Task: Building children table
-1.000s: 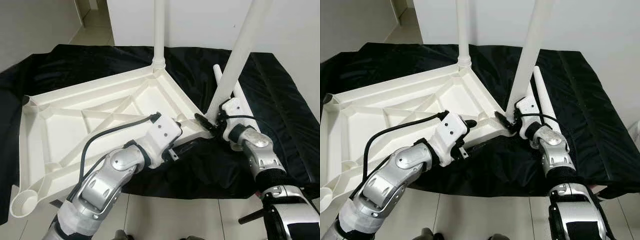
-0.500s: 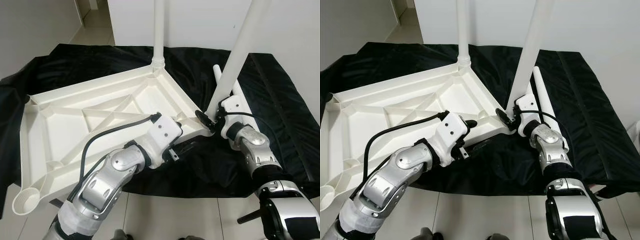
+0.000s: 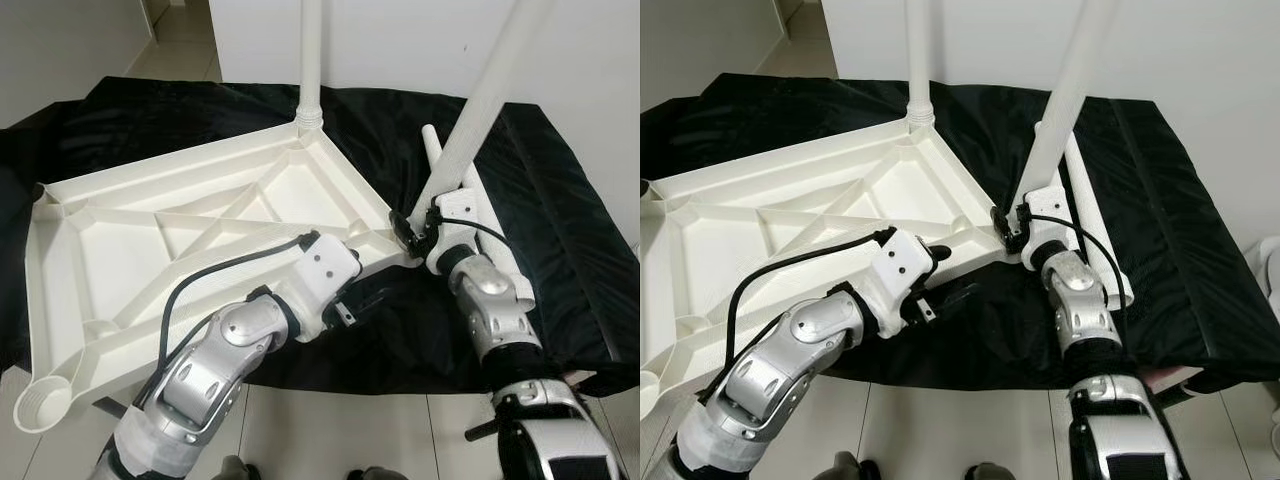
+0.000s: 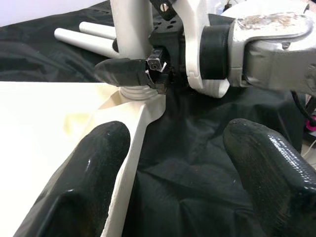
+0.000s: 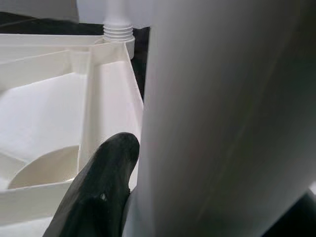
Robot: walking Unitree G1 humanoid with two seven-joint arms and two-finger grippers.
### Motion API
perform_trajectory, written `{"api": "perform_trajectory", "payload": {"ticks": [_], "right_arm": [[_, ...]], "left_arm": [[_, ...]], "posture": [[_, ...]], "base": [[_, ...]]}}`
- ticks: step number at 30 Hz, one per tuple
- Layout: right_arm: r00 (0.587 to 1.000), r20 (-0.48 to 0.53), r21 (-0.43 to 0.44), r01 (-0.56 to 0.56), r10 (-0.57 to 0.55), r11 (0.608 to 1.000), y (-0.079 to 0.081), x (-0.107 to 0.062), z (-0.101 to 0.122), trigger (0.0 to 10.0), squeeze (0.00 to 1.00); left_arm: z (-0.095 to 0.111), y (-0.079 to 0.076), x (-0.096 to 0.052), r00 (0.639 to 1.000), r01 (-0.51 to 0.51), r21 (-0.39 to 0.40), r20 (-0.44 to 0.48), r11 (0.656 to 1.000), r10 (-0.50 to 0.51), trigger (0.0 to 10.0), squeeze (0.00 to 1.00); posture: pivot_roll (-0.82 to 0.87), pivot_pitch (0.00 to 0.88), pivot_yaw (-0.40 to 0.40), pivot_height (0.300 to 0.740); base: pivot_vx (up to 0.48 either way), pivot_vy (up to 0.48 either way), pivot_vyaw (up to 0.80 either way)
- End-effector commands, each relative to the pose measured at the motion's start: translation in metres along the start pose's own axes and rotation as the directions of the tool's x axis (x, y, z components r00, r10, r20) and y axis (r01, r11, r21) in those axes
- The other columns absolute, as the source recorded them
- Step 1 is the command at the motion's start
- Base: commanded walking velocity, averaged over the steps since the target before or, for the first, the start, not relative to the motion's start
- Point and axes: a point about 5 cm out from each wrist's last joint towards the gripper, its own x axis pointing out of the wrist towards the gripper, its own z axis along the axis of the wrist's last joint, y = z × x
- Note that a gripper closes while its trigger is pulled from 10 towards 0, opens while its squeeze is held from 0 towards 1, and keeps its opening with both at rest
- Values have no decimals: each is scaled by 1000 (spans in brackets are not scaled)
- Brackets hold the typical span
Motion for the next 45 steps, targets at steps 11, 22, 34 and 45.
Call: {"api": "perform_trajectory", "payload": {"ticks": [11,22,34,45], "right_arm": [[918,-120,76,389,-378,918,22,-38,-14,10000,0],[924,-161,99,365,-347,926,48,-49,-12,10000,0],[989,0,117,150,-151,982,25,-32,10,10000,0],[961,8,-57,-275,276,960,17,-16,10,10000,0]], "left_arm": [[-1,-8,0,999,32,-9,2,999,-32,10000,0],[0,-8,0,1000,31,-5,1,1000,-31,10000,0],[0,-6,-1,999,32,-2,-2,999,-32,10000,0],[0,-5,-1,999,40,4,-5,999,-40,10000,0]], "posture": [[-126,108,-6,740],[-125,108,-8,740],[-122,107,-2,740],[-122,112,16,740]], "base": [[0,0,0],[0,0,0],[0,0,0],[0,0,0]]}}
